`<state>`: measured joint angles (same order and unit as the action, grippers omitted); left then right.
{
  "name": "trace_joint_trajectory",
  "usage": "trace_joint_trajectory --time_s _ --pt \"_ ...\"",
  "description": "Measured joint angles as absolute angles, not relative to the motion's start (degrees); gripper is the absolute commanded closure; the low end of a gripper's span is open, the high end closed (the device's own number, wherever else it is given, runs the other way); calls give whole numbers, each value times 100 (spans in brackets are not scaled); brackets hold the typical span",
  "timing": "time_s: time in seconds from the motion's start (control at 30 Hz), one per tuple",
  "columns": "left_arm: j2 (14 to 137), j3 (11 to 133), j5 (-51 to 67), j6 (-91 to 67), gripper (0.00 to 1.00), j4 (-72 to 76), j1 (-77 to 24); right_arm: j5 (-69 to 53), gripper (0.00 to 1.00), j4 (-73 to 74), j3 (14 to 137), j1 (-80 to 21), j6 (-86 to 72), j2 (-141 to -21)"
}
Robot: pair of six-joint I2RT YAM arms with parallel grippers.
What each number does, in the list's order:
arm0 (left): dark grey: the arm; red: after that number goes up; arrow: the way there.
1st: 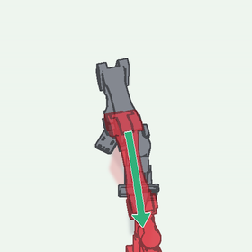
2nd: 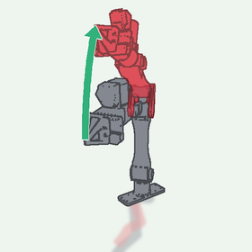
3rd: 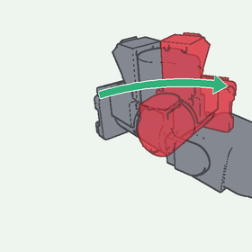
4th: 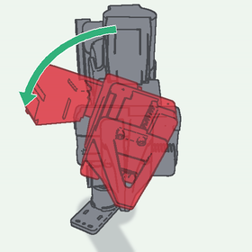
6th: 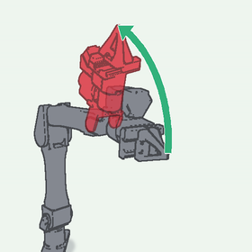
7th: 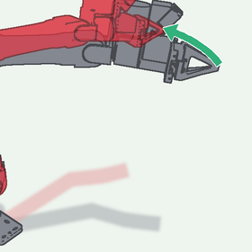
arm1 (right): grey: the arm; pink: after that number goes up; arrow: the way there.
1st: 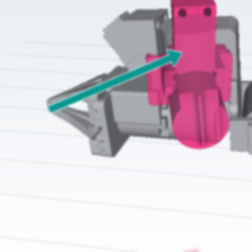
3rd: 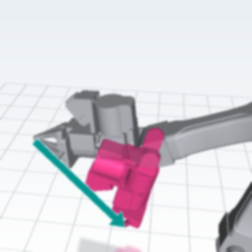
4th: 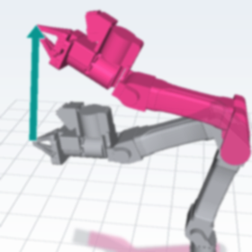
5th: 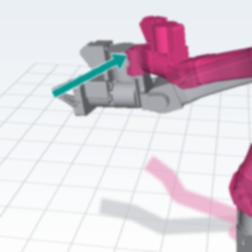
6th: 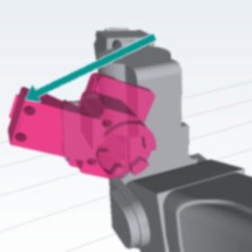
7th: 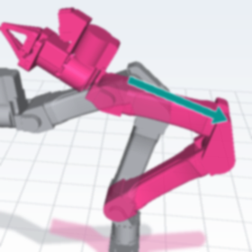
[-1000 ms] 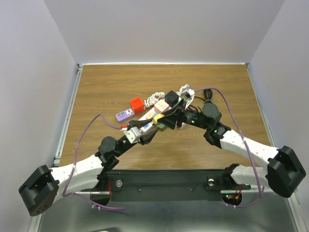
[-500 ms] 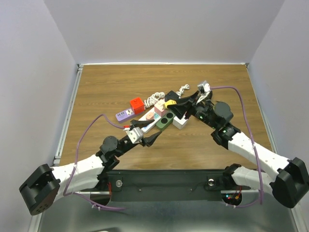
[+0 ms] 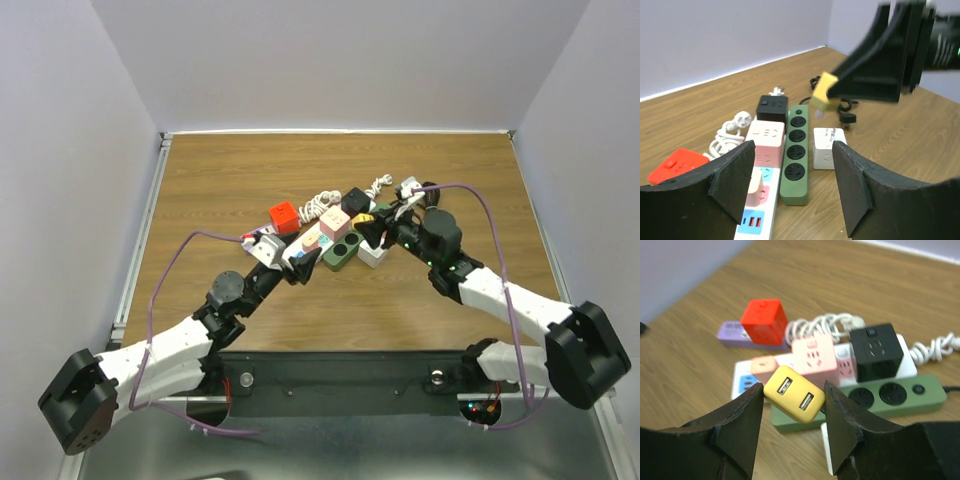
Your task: Insert the plug
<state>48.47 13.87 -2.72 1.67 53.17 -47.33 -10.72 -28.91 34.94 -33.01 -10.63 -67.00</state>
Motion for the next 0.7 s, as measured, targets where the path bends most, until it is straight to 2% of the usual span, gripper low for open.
trace_joint_trajectory --time_s 0.3,0.7 --pt "4604 1389 -670 -268 26 4980 -4414 -1203 99 -2832 3494 -3295 -255 -7546" --pt "5096 1431 -589 -454 26 4897 -4064 -2032 99 -2928 3671 -3295 893 -8405"
